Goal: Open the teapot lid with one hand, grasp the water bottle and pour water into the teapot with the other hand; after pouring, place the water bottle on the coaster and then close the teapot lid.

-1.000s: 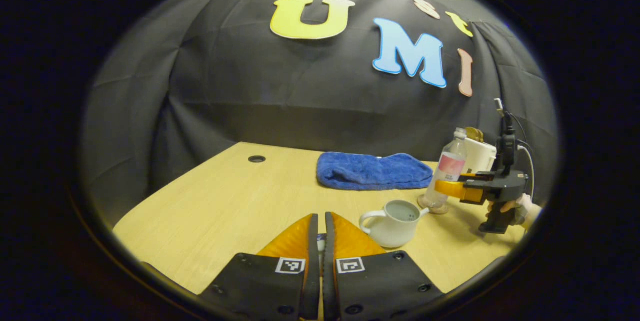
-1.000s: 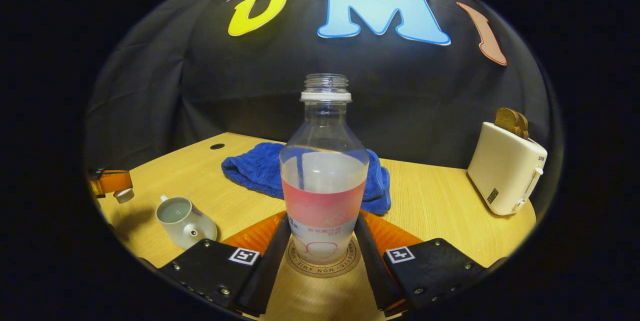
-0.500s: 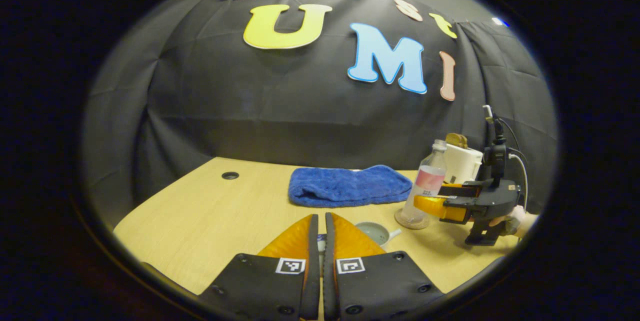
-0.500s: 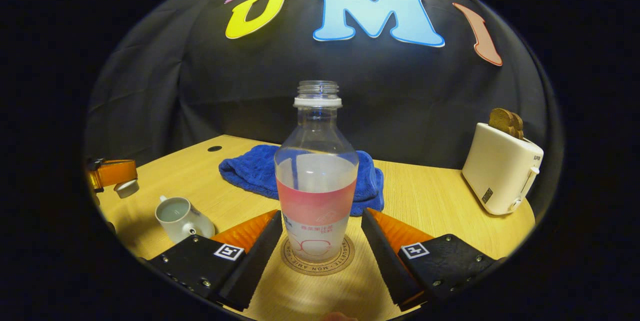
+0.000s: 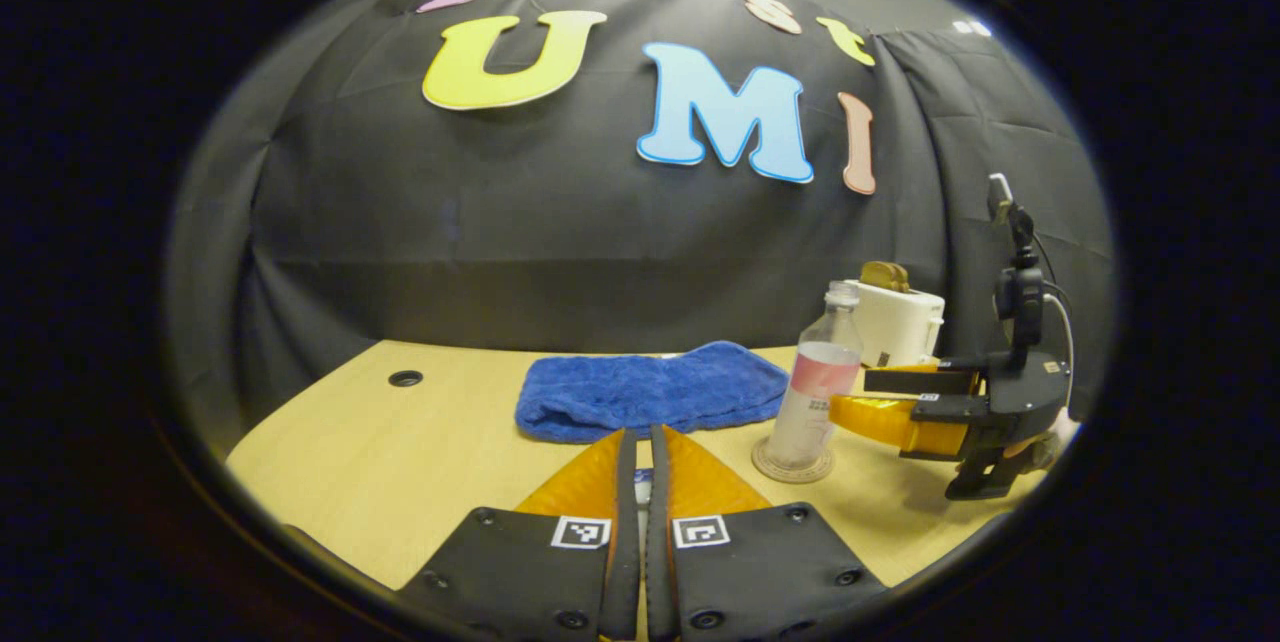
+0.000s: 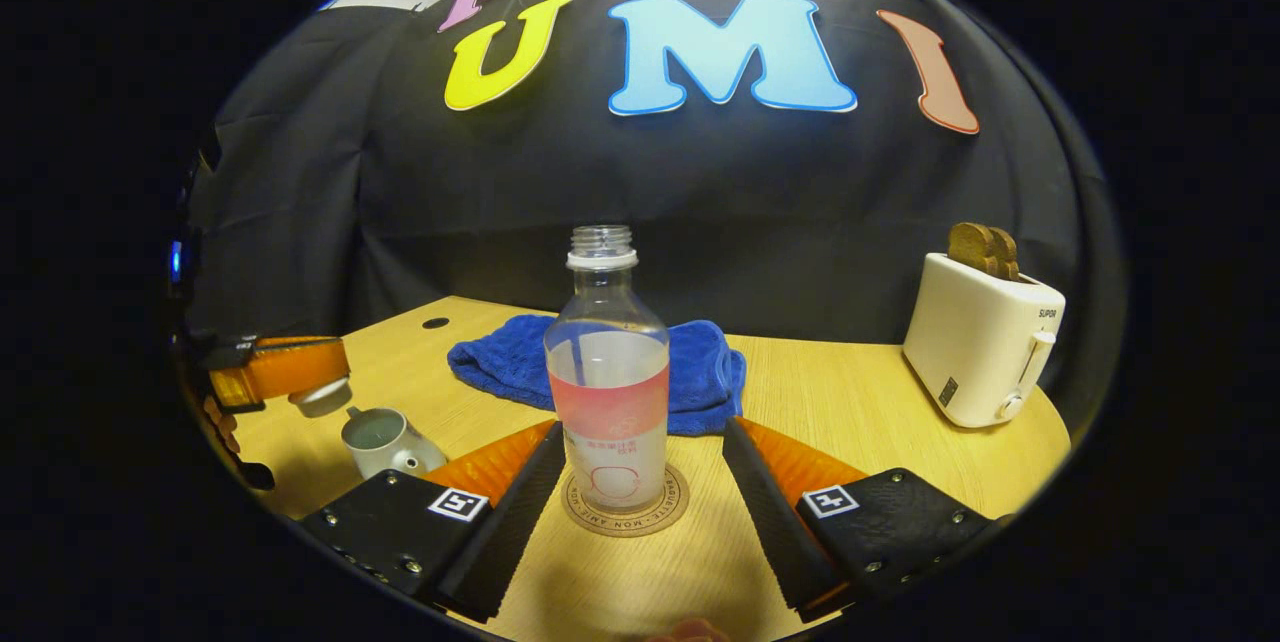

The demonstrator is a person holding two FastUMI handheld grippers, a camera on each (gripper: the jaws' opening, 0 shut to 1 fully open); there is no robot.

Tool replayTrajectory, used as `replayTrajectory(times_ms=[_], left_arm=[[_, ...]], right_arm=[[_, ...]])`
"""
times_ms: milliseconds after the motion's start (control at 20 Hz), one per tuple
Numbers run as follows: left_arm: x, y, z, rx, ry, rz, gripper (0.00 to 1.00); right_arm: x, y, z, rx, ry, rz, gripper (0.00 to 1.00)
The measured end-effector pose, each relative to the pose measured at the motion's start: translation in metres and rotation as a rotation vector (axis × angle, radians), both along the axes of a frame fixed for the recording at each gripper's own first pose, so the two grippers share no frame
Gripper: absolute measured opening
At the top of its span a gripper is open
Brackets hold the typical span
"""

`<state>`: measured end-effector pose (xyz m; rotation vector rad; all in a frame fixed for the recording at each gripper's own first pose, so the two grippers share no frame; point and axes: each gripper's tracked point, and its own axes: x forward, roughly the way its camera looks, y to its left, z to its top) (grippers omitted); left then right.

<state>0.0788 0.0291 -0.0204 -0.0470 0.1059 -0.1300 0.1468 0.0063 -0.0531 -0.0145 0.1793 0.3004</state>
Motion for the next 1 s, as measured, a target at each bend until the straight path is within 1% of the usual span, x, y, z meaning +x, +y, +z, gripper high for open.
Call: replayTrajectory(times_ms=[350, 600, 1000], left_arm=[[0.016, -0.013, -0.012, 0.026, 0.013, -0.006, 0.1], [0.019, -0.016, -0.021, 0.065, 0.019, 0.003, 0.1], [0.02, -0.015, -0.023, 0.061, 0.017, 0.008, 0.1]], right_arm=[[-0.016, -0.012, 0.016, 0.008, -0.042, 0.003, 0.98], [-0.025, -0.012, 0.027, 0.024, -0.067, 0.016, 0.98], [-0.028, -0.013, 0.029, 0.039, -0.067, 0.019, 0.98]])
